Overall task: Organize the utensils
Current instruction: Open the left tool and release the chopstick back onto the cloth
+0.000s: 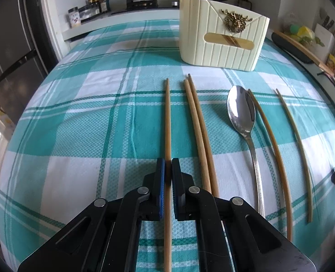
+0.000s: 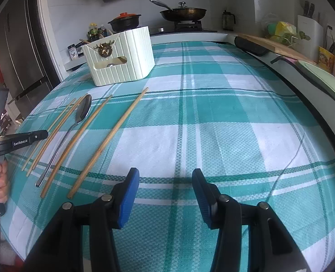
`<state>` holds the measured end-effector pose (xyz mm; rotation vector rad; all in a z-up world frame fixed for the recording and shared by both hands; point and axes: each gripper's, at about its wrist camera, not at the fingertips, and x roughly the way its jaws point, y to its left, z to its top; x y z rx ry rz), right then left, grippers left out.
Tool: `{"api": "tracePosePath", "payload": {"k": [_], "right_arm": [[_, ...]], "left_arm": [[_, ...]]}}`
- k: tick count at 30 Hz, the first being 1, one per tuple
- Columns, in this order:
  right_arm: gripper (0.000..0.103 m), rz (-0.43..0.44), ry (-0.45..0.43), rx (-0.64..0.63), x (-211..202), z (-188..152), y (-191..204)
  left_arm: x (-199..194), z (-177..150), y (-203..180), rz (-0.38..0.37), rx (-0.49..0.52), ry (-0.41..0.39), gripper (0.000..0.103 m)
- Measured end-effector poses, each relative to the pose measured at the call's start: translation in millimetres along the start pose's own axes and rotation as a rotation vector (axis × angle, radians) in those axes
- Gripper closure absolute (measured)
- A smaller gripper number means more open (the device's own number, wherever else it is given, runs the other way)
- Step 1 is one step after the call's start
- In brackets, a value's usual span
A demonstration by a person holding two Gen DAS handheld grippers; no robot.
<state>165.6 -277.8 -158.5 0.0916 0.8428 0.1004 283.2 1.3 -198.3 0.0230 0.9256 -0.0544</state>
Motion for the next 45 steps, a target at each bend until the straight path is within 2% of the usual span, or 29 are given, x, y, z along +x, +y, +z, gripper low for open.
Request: {"api": "tracePosePath", "payload": {"k": [14, 18, 21, 23, 26, 29, 30, 32, 33, 35, 39, 41, 43, 45], "right_arm": [[0.054, 0.014, 0.027, 0.002, 1.6, 2.7, 0.6], [0.054, 0.104, 0.042, 0.045, 1.8, 16.1, 11.7], [0.054, 0.15, 0.085, -0.003, 13.3, 30.7, 36.8], [0.054, 0.15, 0.132, -0.048, 26.6, 37.7, 55.7], [0.054, 0.131, 0.174, -0.12, 46.3, 42.3, 80.8], [0.056, 0.052, 0.171, -0.215, 55.0, 39.5, 97.0], [0.061, 0.028, 0.172, -0.228, 55.8, 38.5, 98.2], [0.08, 0.003, 0.168, -0.225, 52.9, 36.9, 93.2], [0.082, 0.008, 0.17, -0.215, 51.7, 36.9, 90.3], [0.093, -0.006, 0.174, -0.205, 49.1, 36.2, 81.6], [0.094, -0.085, 0.172, -0.2, 41.4, 33.0, 58.4], [0.093, -0.118, 0.174, -0.186, 35.8, 30.3, 45.6], [0.09, -0.106, 0.175, -0.161, 29.5, 28.5, 33.6], [0.082, -0.082, 0.171, -0.15, 26.0, 28.0, 27.8]], "left_arm": [[-16.5, -17.9, 16.3, -0.02, -0.065, 0.035, 0.099], [-18.2, -19.4, 18.3, -0.033, -0.077, 0.049, 0.098], [-18.2, -20.2, 16.5, -0.024, -0.072, 0.042, 0.098], [-18.8, -20.8, 16.2, -0.024, -0.07, 0.041, 0.098], [-19.5, -21.2, 18.6, -0.033, -0.073, 0.045, 0.097], [-20.4, -22.3, 21.4, -0.046, -0.079, 0.05, 0.095], [-20.8, -22.9, 21.9, -0.048, -0.076, 0.051, 0.094], [-22.7, -24.8, 22.4, -0.052, -0.071, 0.049, 0.085], [-23.6, -25.9, 22.3, -0.051, -0.068, 0.049, 0.081], [-25.3, -27.8, 20.7, -0.048, -0.055, 0.045, 0.068], [-27.2, -30.6, 17.4, -0.04, -0.026, 0.045, 0.064], [-28.8, -31.7, 18.6, -0.049, -0.023, 0.05, 0.058], [-30.6, -32.6, 21.7, -0.057, -0.018, 0.055, 0.053], [-31.7, -32.8, 25.2, -0.064, -0.01, 0.063, 0.047]]}}
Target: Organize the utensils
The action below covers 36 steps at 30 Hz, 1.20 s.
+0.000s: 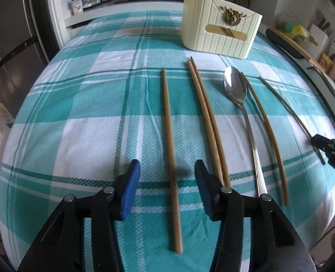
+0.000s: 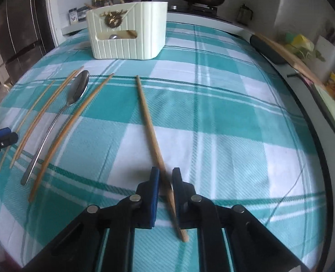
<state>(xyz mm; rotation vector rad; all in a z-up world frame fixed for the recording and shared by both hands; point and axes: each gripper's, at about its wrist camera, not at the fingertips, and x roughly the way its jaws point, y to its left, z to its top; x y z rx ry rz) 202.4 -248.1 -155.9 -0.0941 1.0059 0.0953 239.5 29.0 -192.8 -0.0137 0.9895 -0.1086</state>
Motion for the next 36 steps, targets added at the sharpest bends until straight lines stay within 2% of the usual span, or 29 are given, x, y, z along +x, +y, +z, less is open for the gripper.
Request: {"api": "tracePosePath", "payload": {"k": [2, 3, 7, 16, 23, 36], "right_arm": [[0.053, 0.014, -0.013, -0.01, -2.8, -2.6, -3.3], [0.052, 0.017, -0.02, -0.016, -2.1, -2.0, -2.7], [0.052, 0.058, -0.002, -0.046, 2.5, -4.7, 2.2], [0.047, 0.063, -0.061, -0.056, 6.4, -7.2, 1.9], [0.046, 0.055, -0.087, -0.048, 5.5, -10.1, 2.2], [0.046, 0.053, -0.093, -0.045, 4.9, -12.0, 1.9]], "left_arm": [[-0.9, 0.5, 2.8, -0.003, 0.003, 0.006, 0.041], [-1.1, 0.7, 5.4, -0.007, 0.002, 0.011, 0.041], [1.9, 2.6, 10.3, -0.02, -0.007, 0.032, 0.038], [11.2, 4.2, -0.4, 0.031, 0.061, 0.031, 0.025], [13.0, 2.9, 2.0, 0.046, 0.046, 0.032, 0.014], [14.0, 2.1, 1.5, 0.048, 0.051, 0.035, 0.011]]}}
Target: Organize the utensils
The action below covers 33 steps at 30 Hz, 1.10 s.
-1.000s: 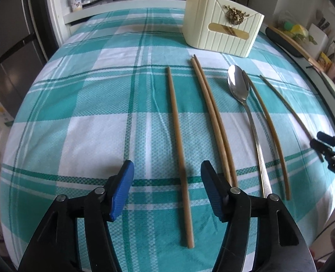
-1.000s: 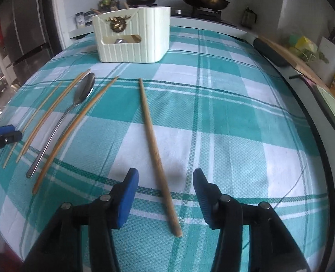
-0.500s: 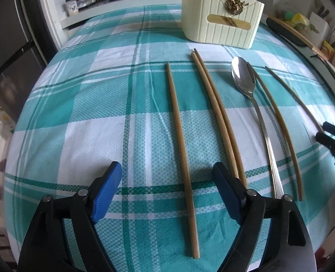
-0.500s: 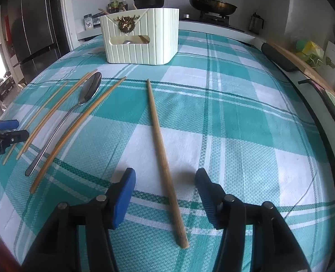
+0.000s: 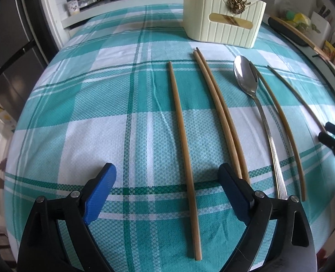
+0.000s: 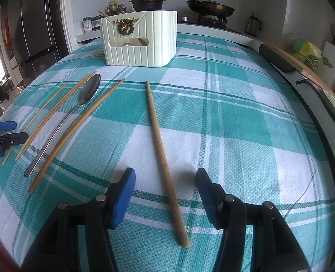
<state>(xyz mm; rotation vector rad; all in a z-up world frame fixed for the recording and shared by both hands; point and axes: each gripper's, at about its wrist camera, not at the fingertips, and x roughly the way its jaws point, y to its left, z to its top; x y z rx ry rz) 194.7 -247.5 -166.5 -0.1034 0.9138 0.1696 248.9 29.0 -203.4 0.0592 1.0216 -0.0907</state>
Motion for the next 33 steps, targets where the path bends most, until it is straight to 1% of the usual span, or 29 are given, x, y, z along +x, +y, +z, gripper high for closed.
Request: {"api": "tracePosePath", "payload": {"k": [3, 5, 8, 10, 11, 14, 17, 20, 21, 24, 25, 26, 27, 28, 29, 30, 31, 32, 33], "right_arm": [[0.046, 0.001, 0.017, -0.002, 0.0, 1.4, 0.0], [0.046, 0.015, 0.072, -0.019, 0.7, 6.6, -0.6], [0.046, 0.042, 0.165, -0.061, 3.3, 15.1, -3.6], [0.046, 0.058, 0.223, -0.088, 5.0, 19.5, -6.2], [0.046, 0.069, 0.247, -0.104, 6.5, 21.6, -7.1], [0.046, 0.092, 0.306, -0.145, 13.8, 30.9, -8.5], [0.046, 0.095, 0.341, -0.193, 26.0, 46.0, -5.5], [0.046, 0.097, 0.343, -0.239, 39.2, 63.8, 3.8], [0.046, 0.101, 0.341, -0.248, 44.8, 70.9, 7.0], [0.046, 0.12, 0.334, -0.247, 62.9, 93.4, 15.4], [0.047, 0.123, 0.329, -0.243, 70.1, 101.8, 18.2], [0.047, 0.119, 0.32, -0.237, 76.9, 110.2, 20.9], [0.049, 0.124, 0.317, -0.226, 82.6, 115.9, 21.3], [0.063, 0.128, 0.309, -0.209, 86.4, 122.2, 21.5], [0.087, 0.114, 0.304, -0.197, 89.9, 126.9, 21.2], [0.096, 0.097, 0.307, -0.175, 94.5, 133.2, 19.7], [0.096, 0.105, 0.31, -0.15, 97.4, 136.7, 16.8], [0.096, 0.109, 0.303, -0.126, 99.2, 139.2, 14.4], [0.096, 0.108, 0.295, -0.111, 99.7, 140.5, 12.7]], "left_arm": [[1.2, 3.8, 0.2, -0.015, 0.019, 0.031, 0.011], [1.7, 9.4, 3.0, -0.051, 0.038, 0.072, 0.012], [-0.5, 23.1, 15.8, -0.15, 0.024, 0.107, 0.012], [-0.1, 34.0, 20.9, -0.174, 0.029, 0.116, 0.012], [0.7, 37.2, 20.6, -0.173, 0.039, 0.118, 0.012], [11.8, 51.4, 11.7, -0.156, 0.112, 0.139, 0.012], [30.5, 63.7, 0.5, -0.127, 0.165, 0.178, 0.02], [40.6, 74.2, -4.6, -0.098, 0.196, 0.175, 0.02], [44.2, 80.4, -5.3, -0.1, 0.195, 0.175, 0.02], [52.2, 94.4, -2.3, -0.095, 0.178, 0.184, 0.025], [54.0, 98.4, -1.0, -0.096, 0.173, 0.187, 0.029], [55.4, 102.0, 0.2, -0.095, 0.168, 0.189, 0.037], [57.4, 107.8, 1.5, -0.086, 0.162, 0.192, 0.042], [58.5, 112.0, 2.5, -0.08, 0.156, 0.191, 0.057], [59.8, 114.7, 3.4, -0.086, 0.147, 0.19, 0.068], [60.5, 117.2, 5.3, -0.1, 0.132, 0.189, 0.09], [62.7, 120.2, 7.3, -0.114, 0.112, 0.191, 0.097], [63.7, 121.8, 9.1, -0.123, 0.096, 0.186, 0.099], [65.2, 123.6, 11.1, -0.135, 0.079, 0.174, 0.099]]}}
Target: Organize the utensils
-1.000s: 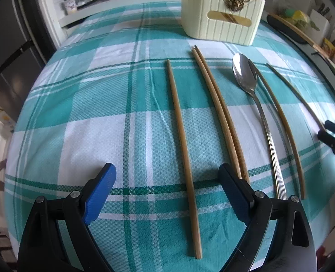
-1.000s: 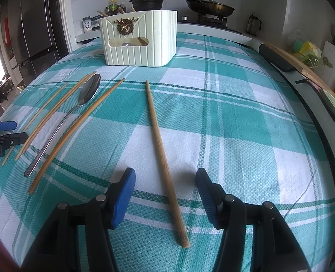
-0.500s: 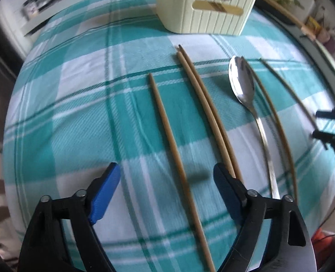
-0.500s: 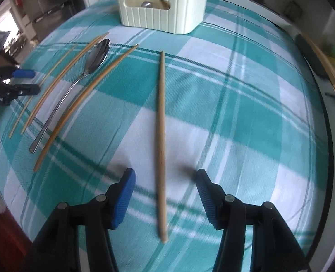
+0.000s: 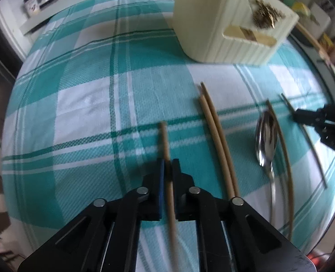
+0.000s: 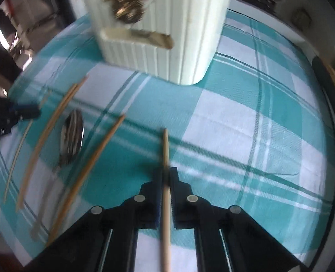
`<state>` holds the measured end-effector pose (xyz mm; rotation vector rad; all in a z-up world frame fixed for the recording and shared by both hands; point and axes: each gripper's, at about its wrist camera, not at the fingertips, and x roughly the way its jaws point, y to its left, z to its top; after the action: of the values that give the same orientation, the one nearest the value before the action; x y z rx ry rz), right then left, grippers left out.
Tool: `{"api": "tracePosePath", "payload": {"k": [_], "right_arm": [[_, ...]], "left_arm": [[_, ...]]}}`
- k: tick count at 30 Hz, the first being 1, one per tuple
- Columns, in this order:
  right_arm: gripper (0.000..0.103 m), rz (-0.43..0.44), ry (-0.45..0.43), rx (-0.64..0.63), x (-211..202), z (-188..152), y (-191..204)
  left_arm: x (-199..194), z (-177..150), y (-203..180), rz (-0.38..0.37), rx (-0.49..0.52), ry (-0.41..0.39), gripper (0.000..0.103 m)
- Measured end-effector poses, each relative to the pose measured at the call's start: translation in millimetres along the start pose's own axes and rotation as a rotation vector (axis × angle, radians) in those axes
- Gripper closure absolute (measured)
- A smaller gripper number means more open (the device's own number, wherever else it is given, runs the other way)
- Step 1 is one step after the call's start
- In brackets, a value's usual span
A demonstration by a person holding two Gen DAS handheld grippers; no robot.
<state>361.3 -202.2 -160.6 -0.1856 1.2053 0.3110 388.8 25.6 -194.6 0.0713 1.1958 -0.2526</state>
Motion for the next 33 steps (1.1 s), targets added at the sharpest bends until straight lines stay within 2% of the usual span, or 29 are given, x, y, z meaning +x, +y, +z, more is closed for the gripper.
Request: {"api": "tracePosePath", "payload": {"k": [2, 6, 15, 19, 23, 26, 33], "right_arm": [[0.096, 0.007, -0.03, 0.026, -4.6, 1.8, -4.6], [0.096, 0.04, -0.176, 0.072, -47.8, -5.3, -13.0], [0.096, 0.035, -0.464, 0.022, -173.6, -25.3, 5.8], [0.096, 0.02, -0.571, 0.023, -209.3, -18.4, 7.9], [0.096, 0.005, -0.648, 0.023, -236.5, 2.9, 10.1], [0.096, -0.001, -0.687, 0.015, -253.8, 28.8, 9.9], [0.096, 0.0, -0.781, 0.001, -278.7, 99.8, 7.9]], "left_arm": [[-1.0, 0.5, 3.1, -0.015, -0.018, -0.022, 0.099], [-27.2, -2.1, 7.1, -0.06, -0.055, -0.122, 0.099], [-153.0, -8.9, -4.2, -0.145, -0.038, -0.44, 0.099], [-188.0, -3.7, -5.7, -0.156, -0.028, -0.532, 0.099], [-216.0, 12.2, -7.3, -0.154, -0.023, -0.594, 0.099], [-240.4, 35.7, -8.4, -0.154, -0.02, -0.642, 0.099], [-280.5, 112.0, -19.6, -0.126, -0.028, -0.794, 0.099]]}}
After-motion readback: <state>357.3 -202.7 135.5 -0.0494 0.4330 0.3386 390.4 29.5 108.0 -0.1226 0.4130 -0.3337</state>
